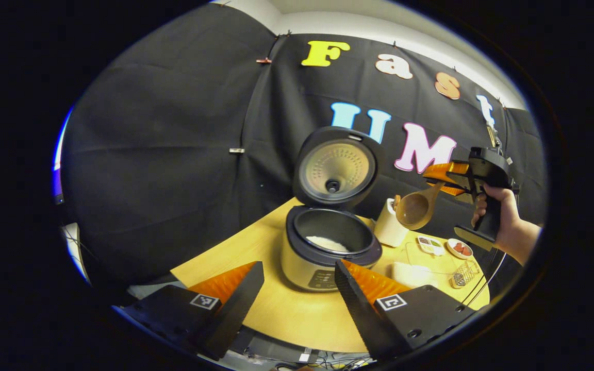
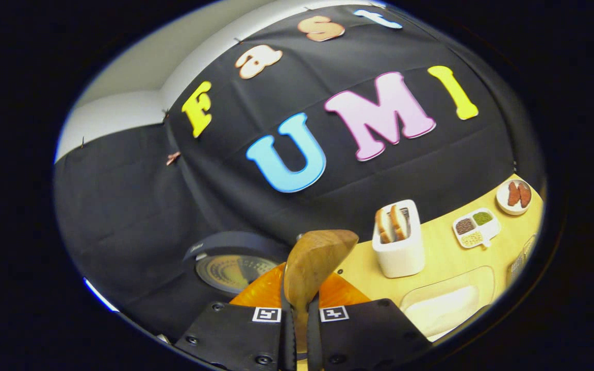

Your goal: Close the left gripper, press the button to open the rice cooker; take a wooden spoon from the chopstick holder with the right hand, scoop a spoonful of rice and pour it into the rice cooker, then put the wooden spoon back into the chopstick holder.

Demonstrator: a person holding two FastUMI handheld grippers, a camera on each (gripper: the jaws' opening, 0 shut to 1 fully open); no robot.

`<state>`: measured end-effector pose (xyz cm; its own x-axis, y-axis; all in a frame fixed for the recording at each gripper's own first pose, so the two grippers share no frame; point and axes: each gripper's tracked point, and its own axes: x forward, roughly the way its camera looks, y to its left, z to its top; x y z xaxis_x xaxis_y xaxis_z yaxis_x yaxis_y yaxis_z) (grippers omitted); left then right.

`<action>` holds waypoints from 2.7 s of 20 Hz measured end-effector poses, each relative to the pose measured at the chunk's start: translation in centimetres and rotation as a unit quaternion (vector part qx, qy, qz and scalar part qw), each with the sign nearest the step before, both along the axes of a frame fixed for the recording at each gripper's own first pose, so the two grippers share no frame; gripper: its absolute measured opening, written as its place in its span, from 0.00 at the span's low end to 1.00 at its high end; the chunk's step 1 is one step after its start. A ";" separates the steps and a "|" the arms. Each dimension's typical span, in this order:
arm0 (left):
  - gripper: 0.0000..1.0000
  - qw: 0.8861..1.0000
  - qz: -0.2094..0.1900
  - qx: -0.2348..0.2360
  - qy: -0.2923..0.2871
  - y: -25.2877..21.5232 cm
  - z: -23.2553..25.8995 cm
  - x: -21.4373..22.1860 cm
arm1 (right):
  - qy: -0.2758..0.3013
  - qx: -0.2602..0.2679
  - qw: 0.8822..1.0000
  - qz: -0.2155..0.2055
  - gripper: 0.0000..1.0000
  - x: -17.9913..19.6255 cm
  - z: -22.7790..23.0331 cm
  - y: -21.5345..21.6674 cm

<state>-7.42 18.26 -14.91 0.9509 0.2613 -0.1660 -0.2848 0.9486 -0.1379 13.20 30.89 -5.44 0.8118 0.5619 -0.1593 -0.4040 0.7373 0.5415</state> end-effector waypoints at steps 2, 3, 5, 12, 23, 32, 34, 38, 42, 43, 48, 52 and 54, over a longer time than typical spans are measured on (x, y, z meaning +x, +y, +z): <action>0.95 1.000 -0.017 0.004 0.000 -2.0 0.6 1.0 | 0.014 0.017 0.999 -0.030 0.12 1.3 0.5 -4.4; 0.95 1.000 -0.023 0.005 -0.001 -2.9 0.9 1.6 | 0.024 0.031 0.998 -0.046 0.13 1.9 0.7 -6.7; 0.95 0.999 -0.038 0.005 -0.002 -5.0 1.3 2.9 | 0.034 0.049 0.995 -0.084 0.17 3.2 0.9 -11.5; 0.95 0.998 -0.063 -0.007 -0.013 -11.9 4.1 6.5 | 0.080 0.051 0.978 -0.185 0.13 6.9 -2.8 -28.1; 0.95 0.999 -0.017 0.005 0.028 -16.2 3.5 7.8 | 0.153 0.024 0.951 -0.267 0.13 9.4 -13.7 -41.8; 0.95 0.999 0.018 0.015 0.036 -17.7 4.4 8.7 | 0.187 -0.019 0.948 -0.257 0.13 10.9 -20.6 -42.2; 0.95 0.999 0.023 0.016 0.037 -17.7 4.5 8.6 | 0.191 -0.027 0.949 -0.248 0.13 11.0 -21.3 -41.7; 0.95 0.999 0.030 0.017 0.033 -17.5 4.7 8.4 | 0.178 -0.058 0.951 -0.246 0.13 10.8 -21.8 -41.4; 0.95 0.999 0.032 0.015 0.027 -16.9 5.1 8.4 | 0.151 -0.122 0.954 -0.228 0.16 9.4 -22.5 -39.8; 0.95 0.999 0.031 0.017 0.024 -16.8 5.3 8.4 | 0.150 -0.126 0.955 -0.222 0.16 8.9 -22.6 -39.3; 0.95 0.999 0.024 0.033 0.002 -15.3 7.9 8.2 | 0.165 -0.103 0.950 -0.245 0.27 8.3 -21.9 -39.4; 0.95 0.999 0.023 0.037 -0.031 -13.2 12.1 8.6 | 0.160 -0.119 0.942 -0.269 0.99 6.8 -20.6 -41.2; 0.95 0.998 0.019 0.025 -0.054 -12.4 15.0 9.2 | 0.145 -0.131 0.937 -0.291 0.99 5.8 -19.1 -42.5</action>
